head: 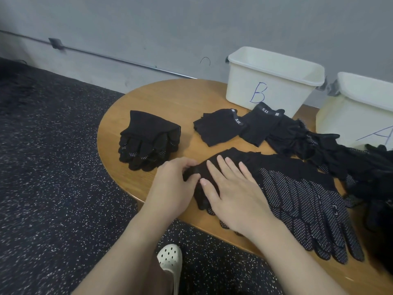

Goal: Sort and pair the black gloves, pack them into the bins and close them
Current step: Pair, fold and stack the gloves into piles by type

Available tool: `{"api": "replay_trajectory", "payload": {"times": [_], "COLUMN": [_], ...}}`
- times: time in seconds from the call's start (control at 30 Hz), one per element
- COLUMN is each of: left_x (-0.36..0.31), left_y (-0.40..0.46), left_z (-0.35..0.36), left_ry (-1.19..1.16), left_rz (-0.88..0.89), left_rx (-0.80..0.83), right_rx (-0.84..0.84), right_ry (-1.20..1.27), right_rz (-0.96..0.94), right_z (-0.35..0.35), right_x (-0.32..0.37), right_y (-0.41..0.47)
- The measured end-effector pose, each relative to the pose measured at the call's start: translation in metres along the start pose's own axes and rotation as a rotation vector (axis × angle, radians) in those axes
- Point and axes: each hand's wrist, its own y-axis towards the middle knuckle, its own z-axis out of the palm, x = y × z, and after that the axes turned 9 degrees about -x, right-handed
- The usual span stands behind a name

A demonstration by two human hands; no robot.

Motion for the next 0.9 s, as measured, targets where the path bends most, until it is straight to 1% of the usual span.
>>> {"api": "replay_trajectory", "payload": {"times": [0.17, 0.33, 0.47, 0.57, 0.63, 0.8, 0.9], "left_x": [-0.002, -0.004, -0.006, -0.005, -0.004, -0.003, -0.001], "left_y": [0.0, -0.003, -0.003, -0.005, -0.006, -0.005, 0.0], "left_z": [0.001, -0.002, -0.005, -0.006, -0.006, -0.003, -0.006], "left_ry": [0.032, 0.171, 0.239, 0.247, 0.254, 0.318, 0.23], "left_rz": [-0.019, -0.022, -0.039, -0.012, 0.009, 0.015, -0.018], "left_rx": [0.001, -0.053, -0.048, -0.051, -0.051, -0.015, 0.025], "right_rx": [0.022, 0.037, 0.064, 0.075, 0.053, -0.098, -0.156], "right_ry": [-0.054, -0.093, -0.076, -0.049, 0.002, 0.148, 0.206], "right_rz": [0.072, 0.17, 0.246, 0.259, 0.26, 0.225, 0.158], "right_z": [-0.005, -0.008, -0.011, -0.014, -0.017, -0.019, -0.017], "right_x": [-0.005, -0.004, -0.001, 0.001, -0.001, -0.007, -0.006], "right_y": [-0.002, -0.001, 0.004, 0.011, 0.016, 0.031, 0.038]}}
